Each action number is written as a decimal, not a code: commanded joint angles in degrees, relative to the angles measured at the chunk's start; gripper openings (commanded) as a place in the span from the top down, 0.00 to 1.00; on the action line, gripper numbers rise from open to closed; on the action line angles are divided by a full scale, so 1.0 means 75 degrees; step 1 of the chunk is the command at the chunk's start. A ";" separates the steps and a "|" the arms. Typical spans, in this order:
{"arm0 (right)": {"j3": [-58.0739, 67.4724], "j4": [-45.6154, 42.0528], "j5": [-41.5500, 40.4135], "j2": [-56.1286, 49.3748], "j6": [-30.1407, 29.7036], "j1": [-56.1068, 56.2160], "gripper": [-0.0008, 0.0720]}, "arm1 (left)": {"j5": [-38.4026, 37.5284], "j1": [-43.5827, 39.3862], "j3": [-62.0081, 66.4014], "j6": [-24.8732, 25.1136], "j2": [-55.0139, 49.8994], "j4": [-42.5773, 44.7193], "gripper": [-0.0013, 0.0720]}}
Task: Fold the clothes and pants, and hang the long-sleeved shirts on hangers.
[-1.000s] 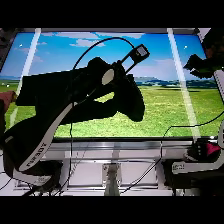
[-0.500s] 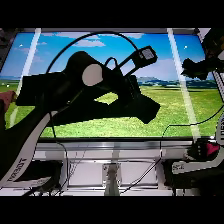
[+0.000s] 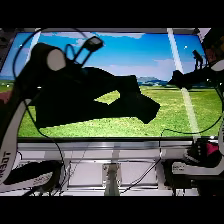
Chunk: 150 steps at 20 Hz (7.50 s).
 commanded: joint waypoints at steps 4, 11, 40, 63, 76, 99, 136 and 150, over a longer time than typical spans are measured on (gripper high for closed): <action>-0.2964 0.0749 -0.1128 0.1789 -0.0825 -0.0003 0.94 | -0.0076 0.3585 -0.3485 -0.0090 0.1845 -0.0396 0.97; -0.3022 0.0321 -0.1139 0.1772 -0.0522 -0.0003 0.37 | 0.0329 0.6907 -0.5794 -0.0134 0.2008 -0.2270 0.97; -0.2372 -0.0329 -0.0682 0.1760 0.0055 0.0000 0.32 | 0.1518 0.8638 -0.6050 -0.1227 -0.0055 -0.1970 0.26; -0.4430 0.0778 -0.0676 0.1769 0.0070 -0.0003 0.95 | 0.1728 0.8641 -0.4121 0.0353 0.1708 -0.6263 0.97; -0.5132 0.0644 -0.0825 0.1781 -0.0548 0.0003 0.22 | 0.1988 0.8638 -0.4004 0.0356 0.2157 -0.6248 0.97; -0.1900 -0.1221 -0.1652 0.1276 0.0822 0.0137 0.95 | 0.4010 0.8565 -0.3083 0.0356 0.1265 -0.7973 0.97; -0.2396 -0.2186 -0.1891 0.5231 0.2643 0.0146 0.95 | 0.3101 0.7396 -0.1469 0.0723 0.2165 -0.2806 0.97; 0.2532 -0.0221 -0.5983 -0.3031 0.5639 0.0758 0.07 | 0.7761 0.5604 -0.0265 0.2704 -0.3360 -0.6260 0.34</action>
